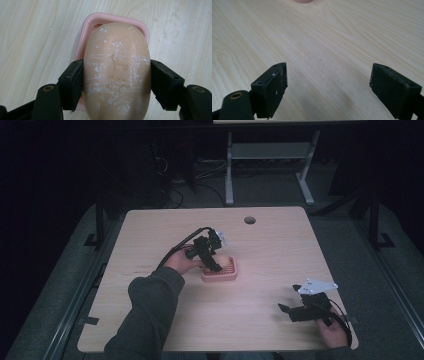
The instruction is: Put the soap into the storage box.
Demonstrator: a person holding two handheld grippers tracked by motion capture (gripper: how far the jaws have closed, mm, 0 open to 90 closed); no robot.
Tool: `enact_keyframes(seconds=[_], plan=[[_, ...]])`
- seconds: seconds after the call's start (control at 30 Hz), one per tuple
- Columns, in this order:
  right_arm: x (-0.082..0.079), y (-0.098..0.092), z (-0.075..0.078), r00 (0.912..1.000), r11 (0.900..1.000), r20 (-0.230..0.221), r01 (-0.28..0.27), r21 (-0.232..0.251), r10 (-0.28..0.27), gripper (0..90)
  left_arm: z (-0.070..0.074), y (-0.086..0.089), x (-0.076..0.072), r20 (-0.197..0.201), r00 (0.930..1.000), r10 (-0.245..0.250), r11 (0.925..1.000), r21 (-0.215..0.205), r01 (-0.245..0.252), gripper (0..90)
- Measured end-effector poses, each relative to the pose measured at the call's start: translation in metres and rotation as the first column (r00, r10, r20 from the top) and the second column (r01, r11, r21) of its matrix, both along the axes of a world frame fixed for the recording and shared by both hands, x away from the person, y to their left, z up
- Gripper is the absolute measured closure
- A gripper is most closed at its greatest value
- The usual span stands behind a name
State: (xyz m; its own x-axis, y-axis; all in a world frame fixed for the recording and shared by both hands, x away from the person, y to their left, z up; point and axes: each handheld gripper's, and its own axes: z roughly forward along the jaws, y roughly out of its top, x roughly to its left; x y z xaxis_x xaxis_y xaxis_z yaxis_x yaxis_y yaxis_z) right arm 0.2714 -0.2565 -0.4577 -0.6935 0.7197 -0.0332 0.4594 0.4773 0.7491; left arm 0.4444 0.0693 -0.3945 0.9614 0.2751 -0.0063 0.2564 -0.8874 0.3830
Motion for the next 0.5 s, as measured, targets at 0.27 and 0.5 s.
enact_keyframes(seconds=[0.27,0.5], plan=[[0.000,0.000,0.000,1.0000,1.000,-0.001,0.001,0.000,-0.001,14.1,-0.008,-0.006,0.003,-0.007,1.0000,0.000,1.0000,0.008,0.000,32.2],[0.000,0.000,0.000,1.0000,1.000,-0.008,-0.002,-0.003,0.002,14.1,-0.013,-0.008,0.005,-0.015,0.9999,0.003,0.9998,0.018,-0.002,32.2]])
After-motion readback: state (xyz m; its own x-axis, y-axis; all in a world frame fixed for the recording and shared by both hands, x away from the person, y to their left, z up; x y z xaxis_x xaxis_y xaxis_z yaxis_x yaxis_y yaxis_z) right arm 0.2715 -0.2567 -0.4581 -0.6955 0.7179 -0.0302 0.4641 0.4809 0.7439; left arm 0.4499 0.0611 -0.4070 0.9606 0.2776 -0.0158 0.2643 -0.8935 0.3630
